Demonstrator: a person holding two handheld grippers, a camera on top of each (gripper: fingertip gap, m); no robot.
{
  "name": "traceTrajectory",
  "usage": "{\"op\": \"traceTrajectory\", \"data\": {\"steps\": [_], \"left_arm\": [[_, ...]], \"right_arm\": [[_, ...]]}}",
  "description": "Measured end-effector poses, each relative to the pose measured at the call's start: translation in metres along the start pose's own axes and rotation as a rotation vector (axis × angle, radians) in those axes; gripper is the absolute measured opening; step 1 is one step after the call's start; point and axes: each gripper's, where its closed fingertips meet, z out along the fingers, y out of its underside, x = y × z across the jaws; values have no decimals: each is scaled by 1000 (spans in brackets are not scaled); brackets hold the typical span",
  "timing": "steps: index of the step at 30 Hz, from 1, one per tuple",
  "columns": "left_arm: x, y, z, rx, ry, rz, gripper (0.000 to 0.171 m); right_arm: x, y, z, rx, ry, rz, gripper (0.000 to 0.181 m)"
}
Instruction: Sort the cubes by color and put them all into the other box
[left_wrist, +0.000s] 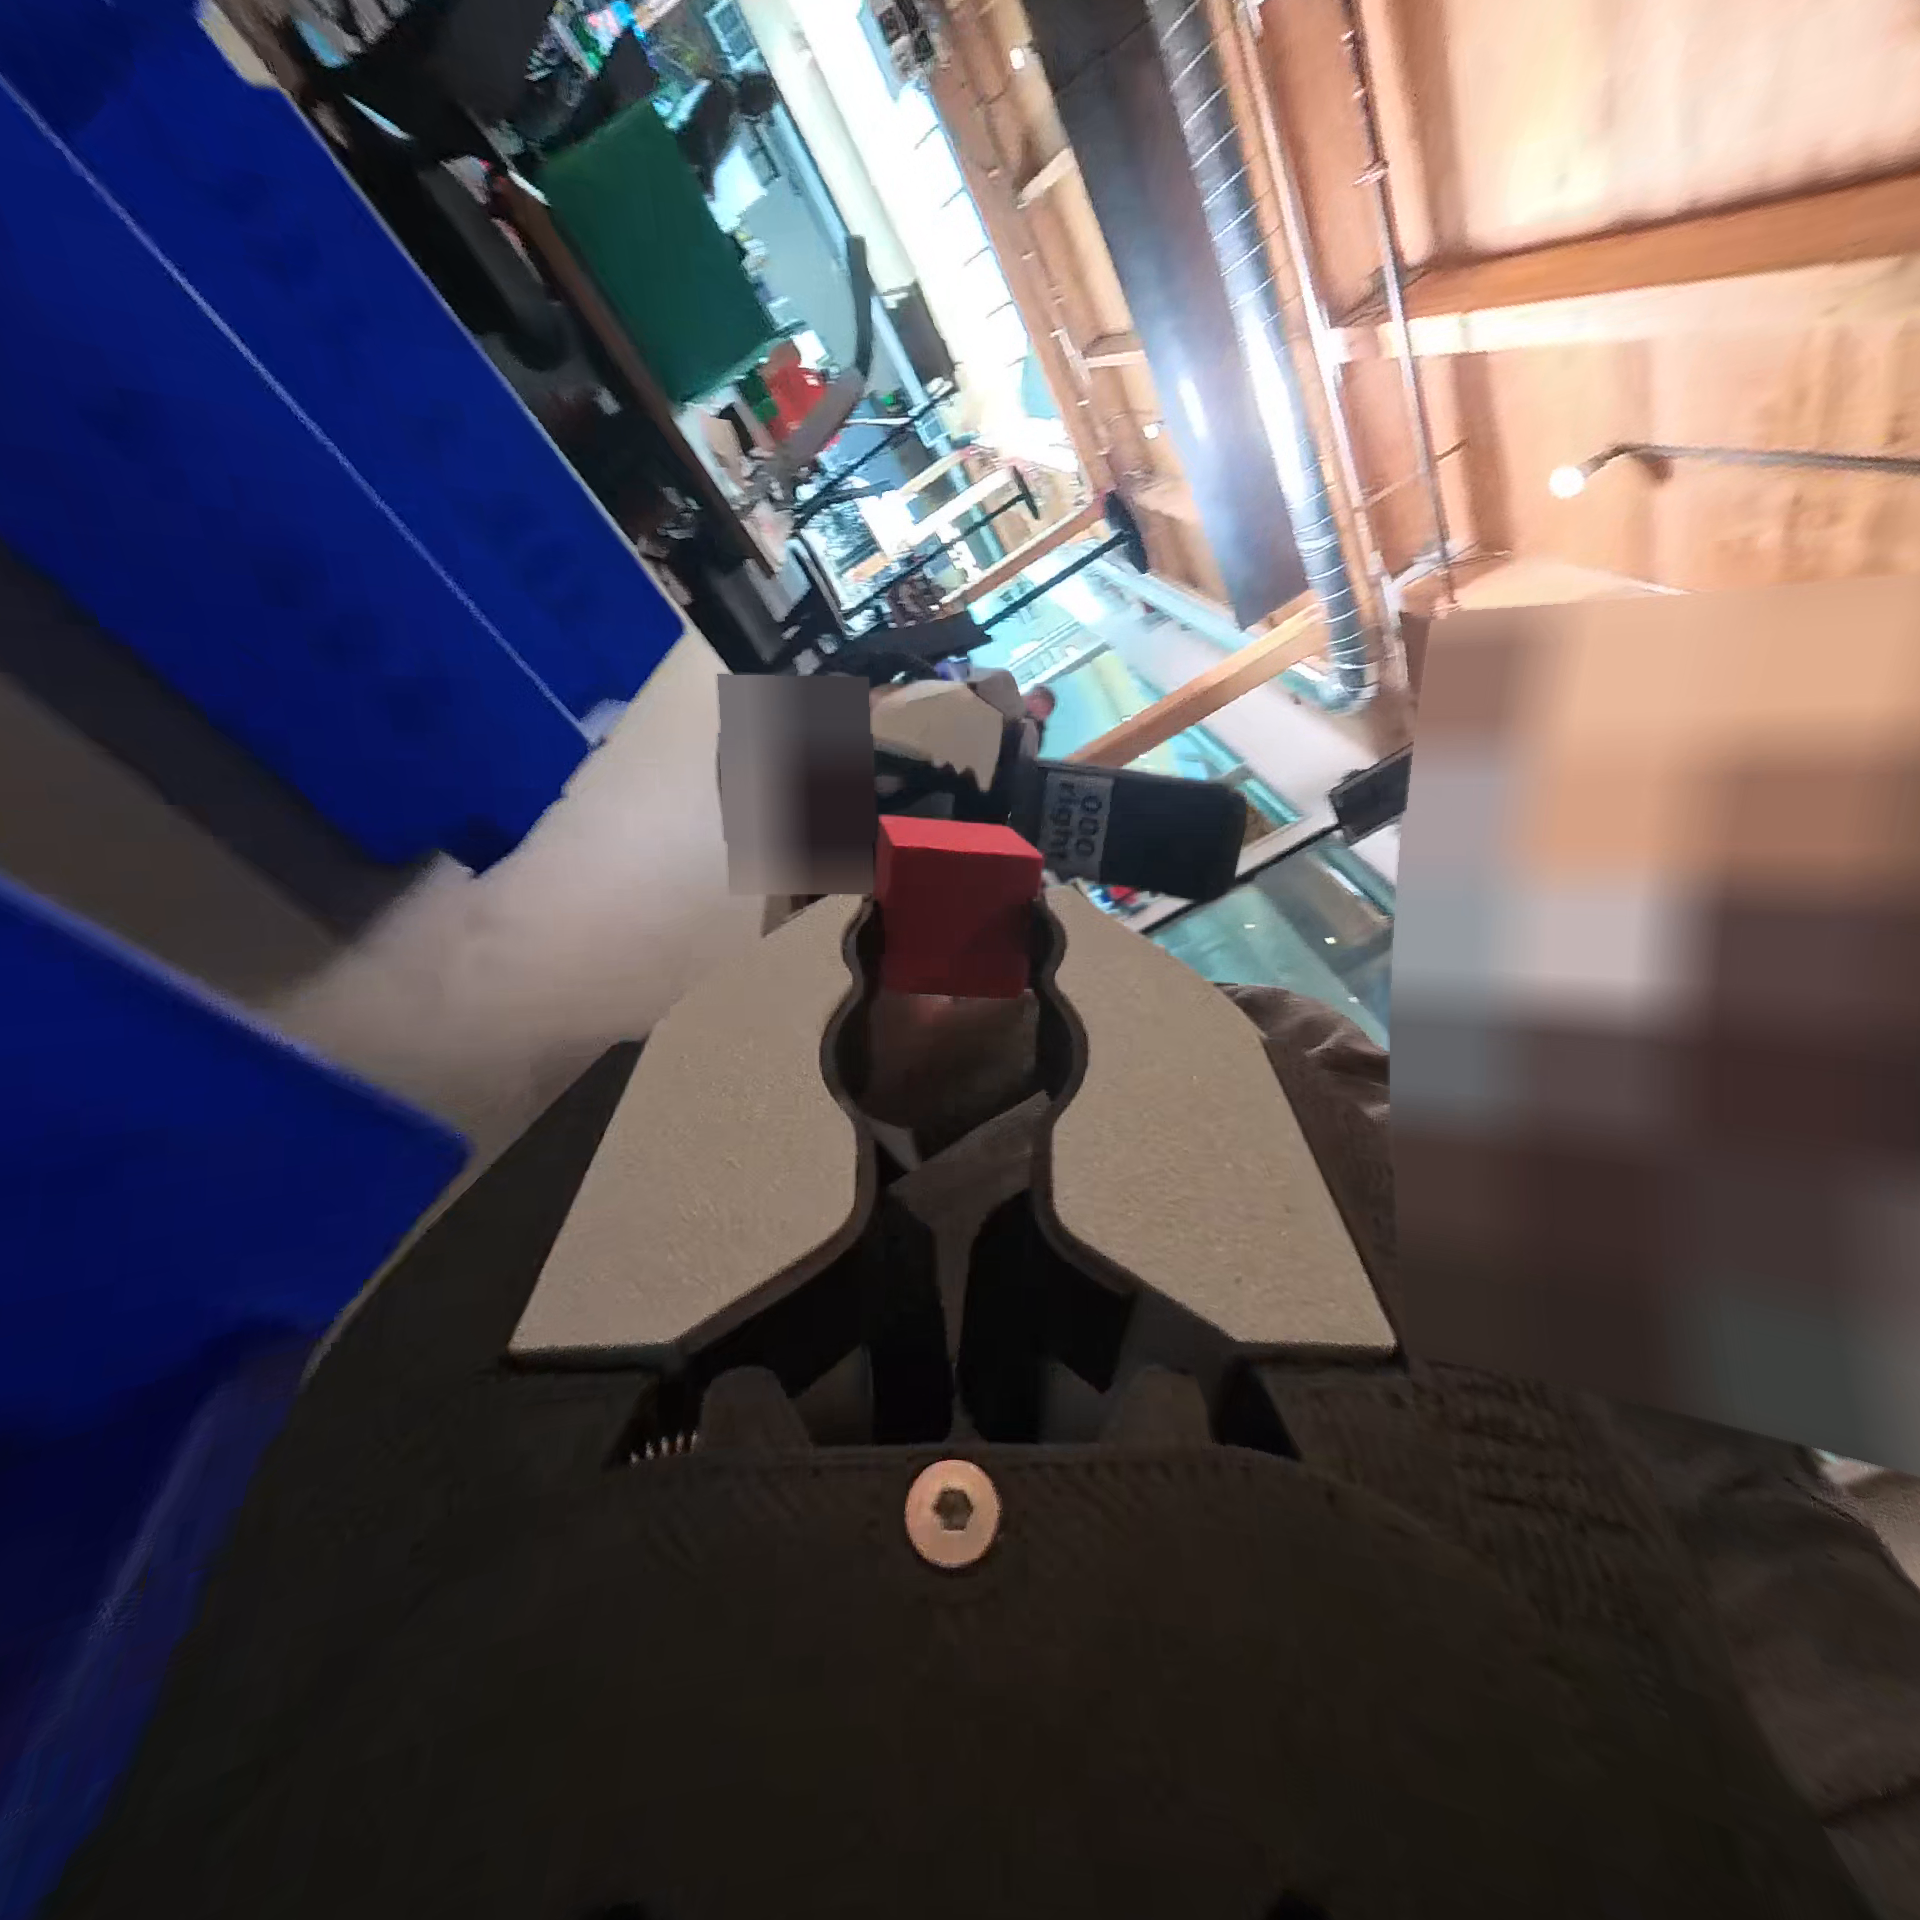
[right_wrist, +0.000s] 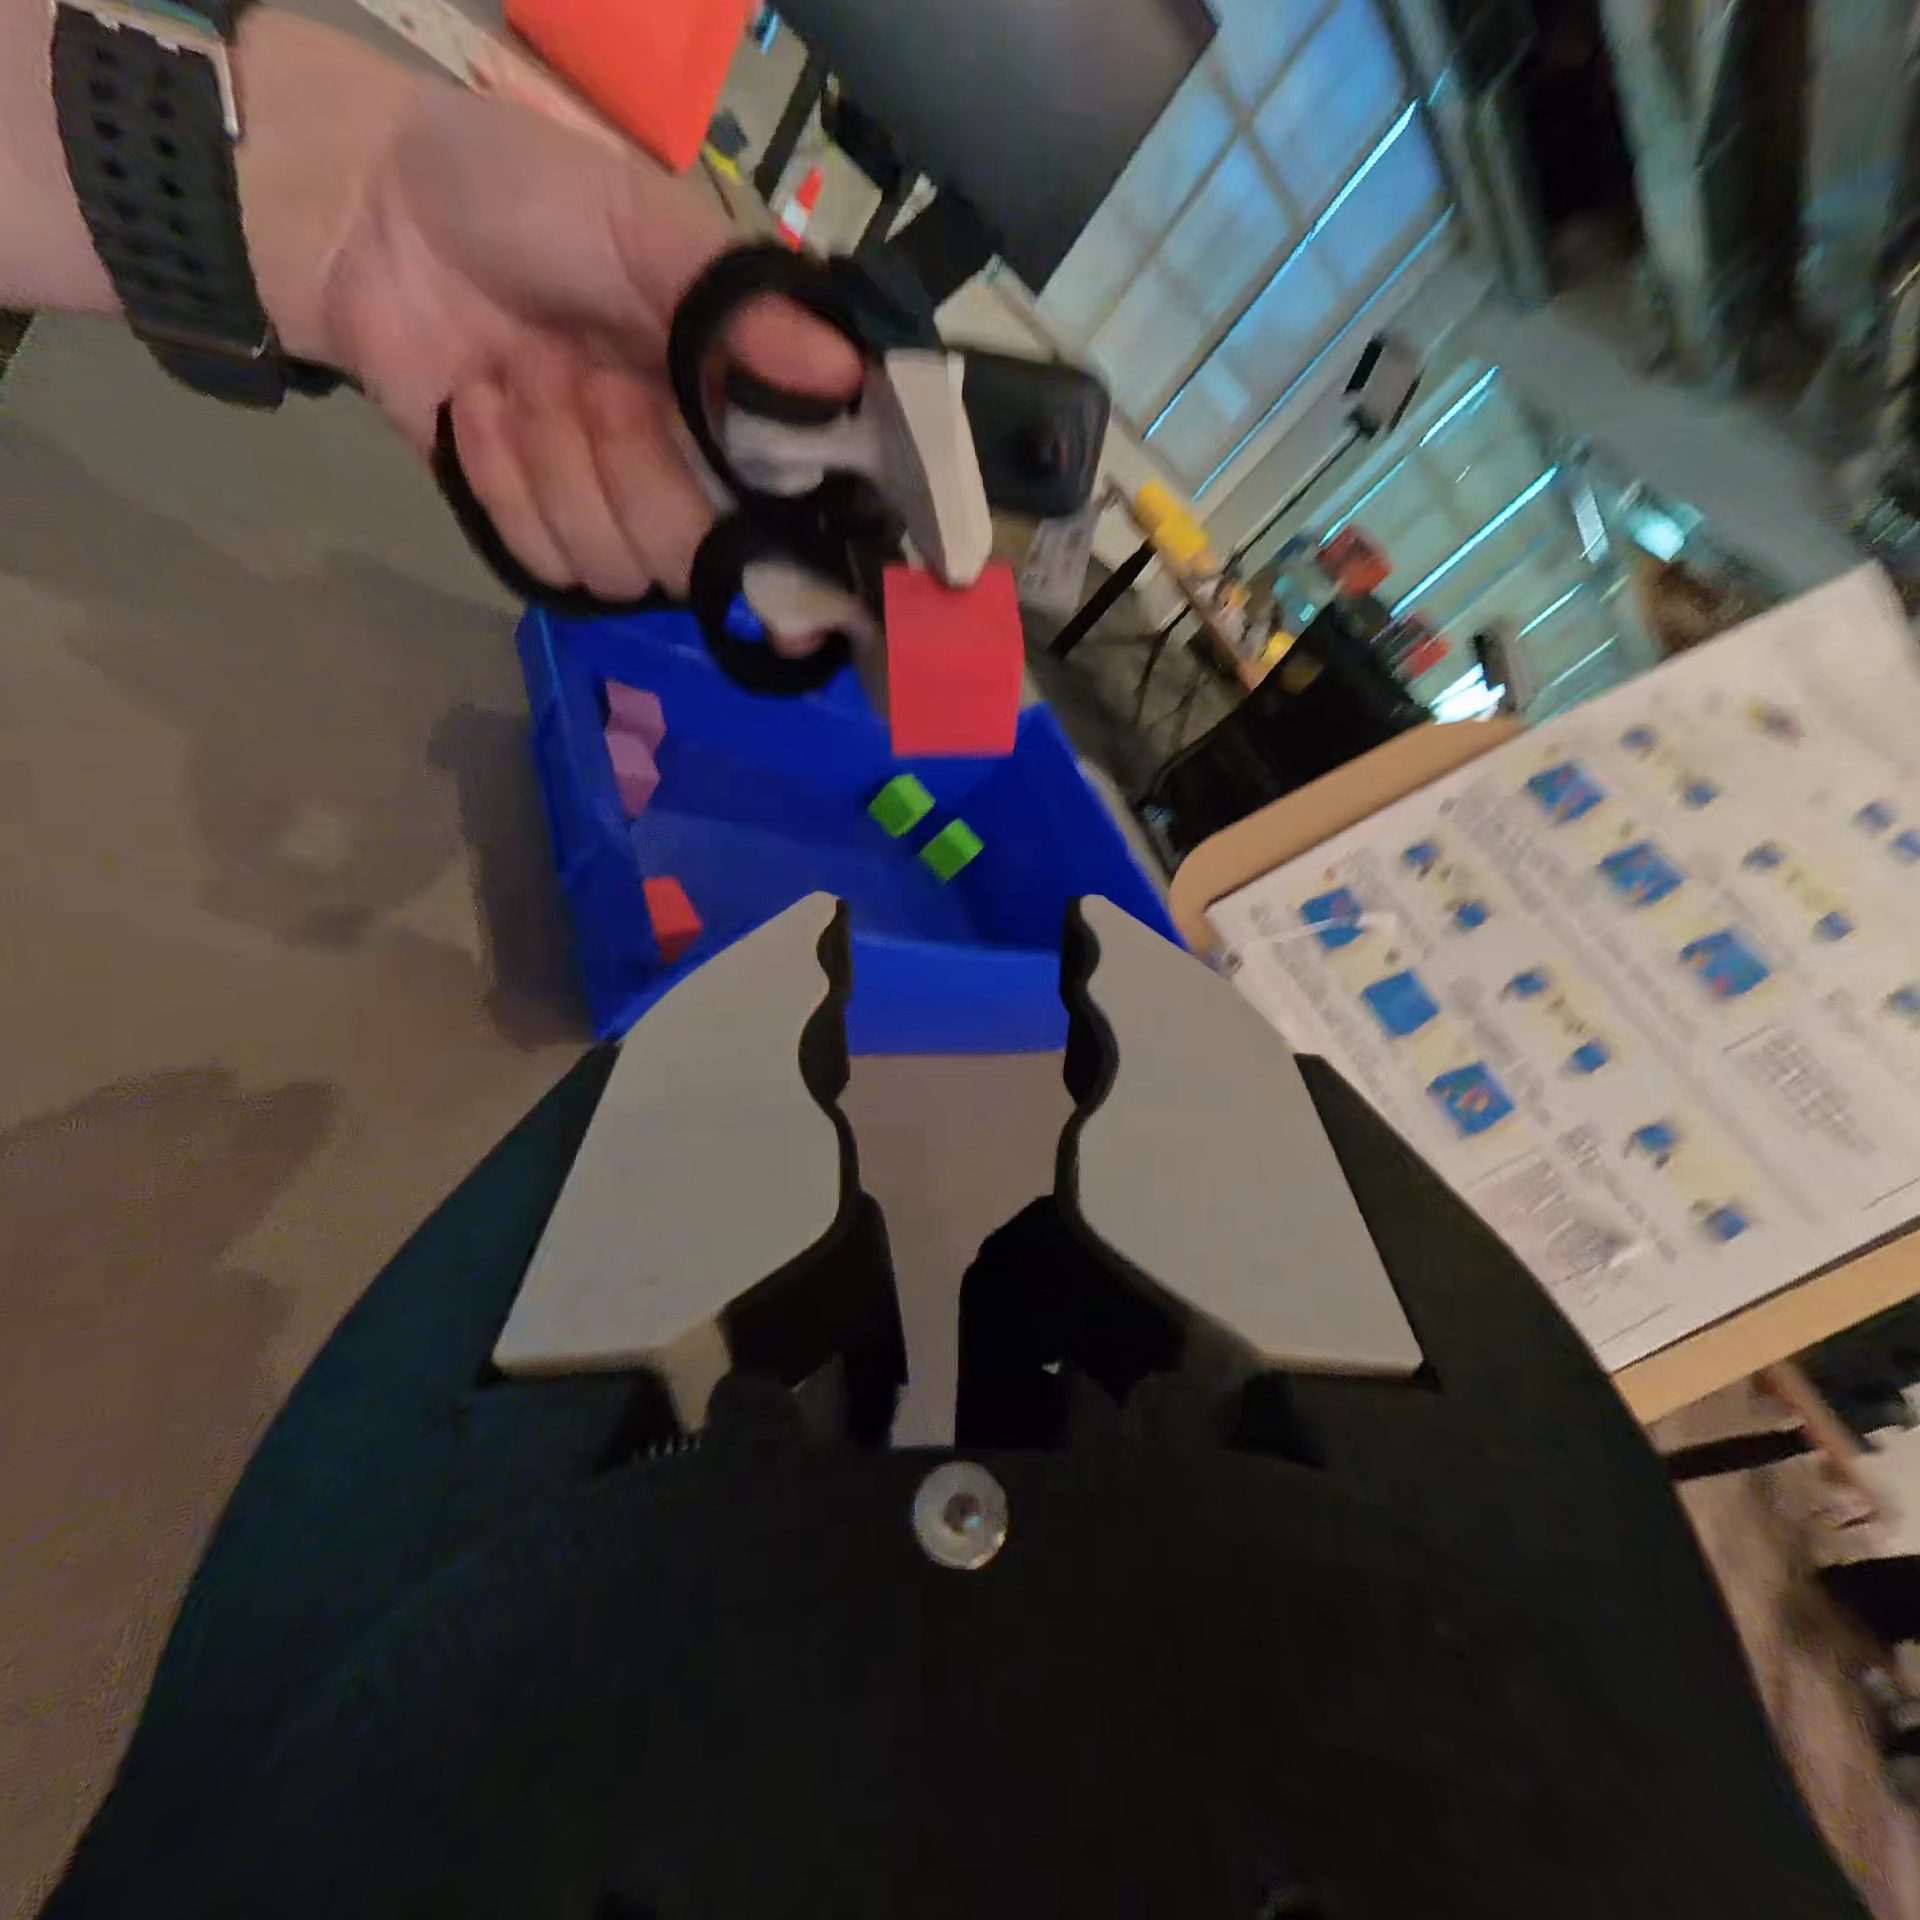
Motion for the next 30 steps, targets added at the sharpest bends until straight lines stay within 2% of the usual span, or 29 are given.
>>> {"op": "traceTrajectory", "data": {"steps": [4, 9, 12, 18, 20, 22, 24, 25, 28, 30], "left_arm": [[4, 15, 20, -17, 51, -24, 28], [4, 26, 35, -46, 75, -32, 28], [3, 29, 40, -54, 86, -36, 28], [4, 26, 45, -16, 127, -29, 30], [7, 18, 45, 33, 118, -9, 60], [9, 7, 40, 99, 88, 30, 75], [9, -3, 30, 151, 19, 93, 81], [9, -6, 24, 167, -31, 131, 78], [10, -12, 9, 192, -150, 220, 77], [14, -13, 3, 177, -196, 258, 75]], "right_arm": [[-7, -20, -1, 60, 47, -88, 35], [-13, -20, -4, 72, 26, -63, 35], [-15, -24, -7, 87, 22, -41, 27], [-14, -23, -13, 85, 2, 19, 26], [-11, -23, -17, 78, -1, 42, 26], [3, -18, -27, 39, 37, 38, 26], [35, 3, -44, -78, 91, 52, 26], [56, 21, -54, -169, 106, 91, 26], [107, 92, -81, -506, 71, 278, 26], [123, 141, -91, -713, 16, 365, 26]]}}
